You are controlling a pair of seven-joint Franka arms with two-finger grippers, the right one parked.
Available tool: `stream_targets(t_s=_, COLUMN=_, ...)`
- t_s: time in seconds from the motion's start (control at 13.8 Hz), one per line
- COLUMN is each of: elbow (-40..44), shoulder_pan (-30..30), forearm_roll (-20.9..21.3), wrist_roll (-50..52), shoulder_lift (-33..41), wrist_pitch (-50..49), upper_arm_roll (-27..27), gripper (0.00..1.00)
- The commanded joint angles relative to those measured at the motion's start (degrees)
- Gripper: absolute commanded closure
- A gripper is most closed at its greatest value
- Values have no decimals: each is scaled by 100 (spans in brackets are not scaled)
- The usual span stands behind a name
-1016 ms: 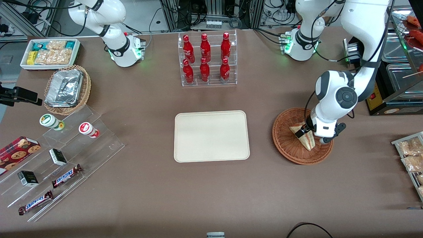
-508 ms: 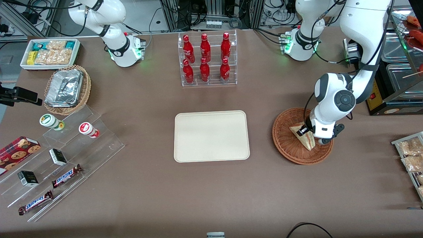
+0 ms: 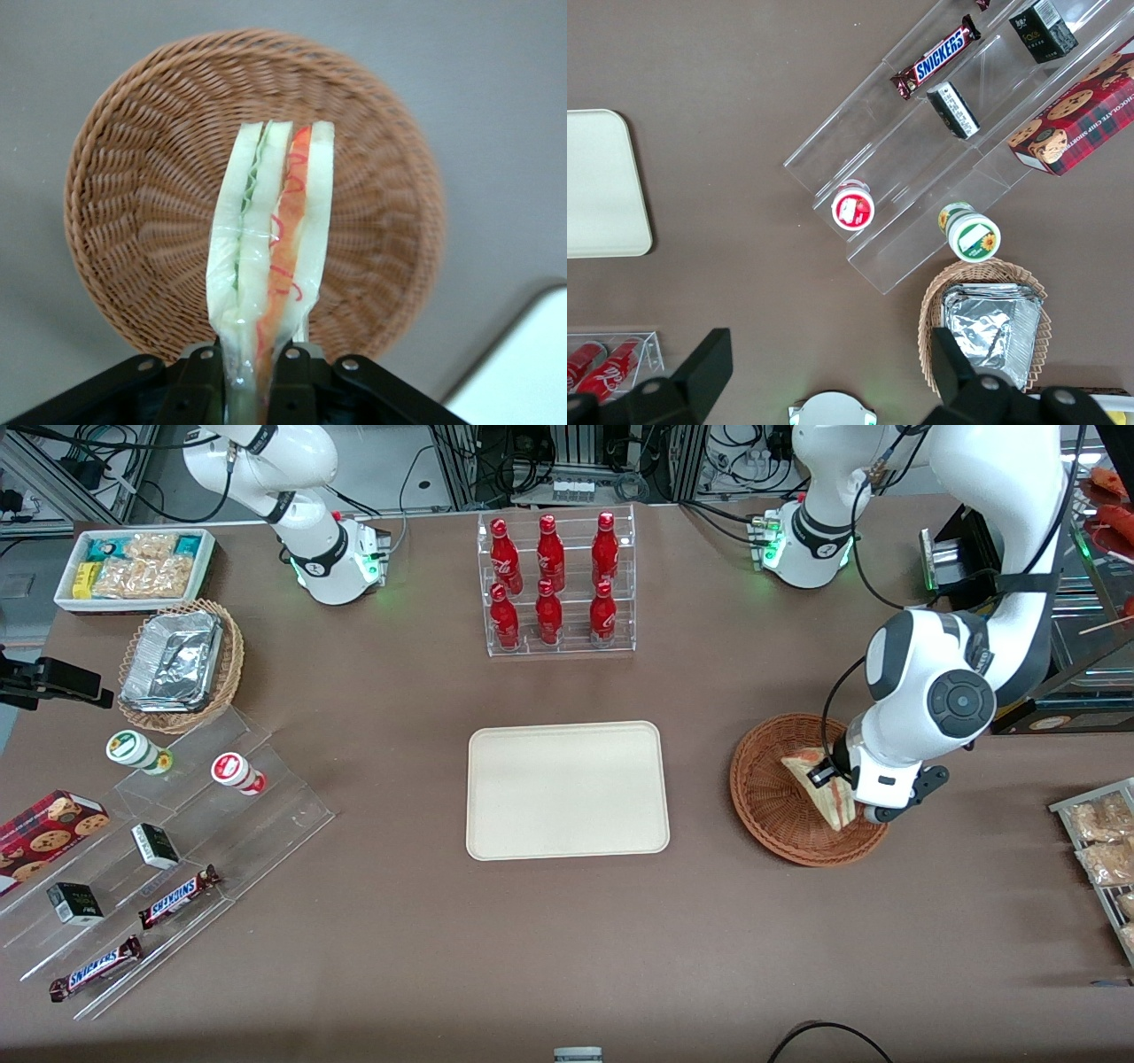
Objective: Place sandwich from basket to tray
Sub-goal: 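Lift the sandwich and carry it over the cream tray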
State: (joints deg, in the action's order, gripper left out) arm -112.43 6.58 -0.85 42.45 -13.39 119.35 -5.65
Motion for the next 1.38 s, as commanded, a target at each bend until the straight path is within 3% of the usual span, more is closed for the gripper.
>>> stream_targets(t_s=0.0, elbow=431, shoulder_pan=386, forearm_roll=15, wrist_roll=-35, shoulder_lift=-268, wrist_pitch=-114, upper_arm_roll=20, gripper=100)
stream_targets(t_s=0.51, elbow=1476, shoulder_pan=1564, forearm_roll=-46, wrist_roll=-17, shoulder_lift=-1216, wrist_pitch=-123, upper_arm_roll=11, gripper=100)
stream_targets(t_s=0.94, elbow=3040, shoulder_pan=2592, forearm_roll=-134, wrist_roll=790, shoulder_lift=-2517, wrist_pitch=-377, upper_arm_roll=11, gripper=100)
stream_targets(t_s=1.31, elbow=4087, shoulder_pan=3103, forearm_roll=-337, wrist_roll=1300, shoulder_lift=-3282, wrist_pitch=-579, upper_arm_roll=11, gripper=100)
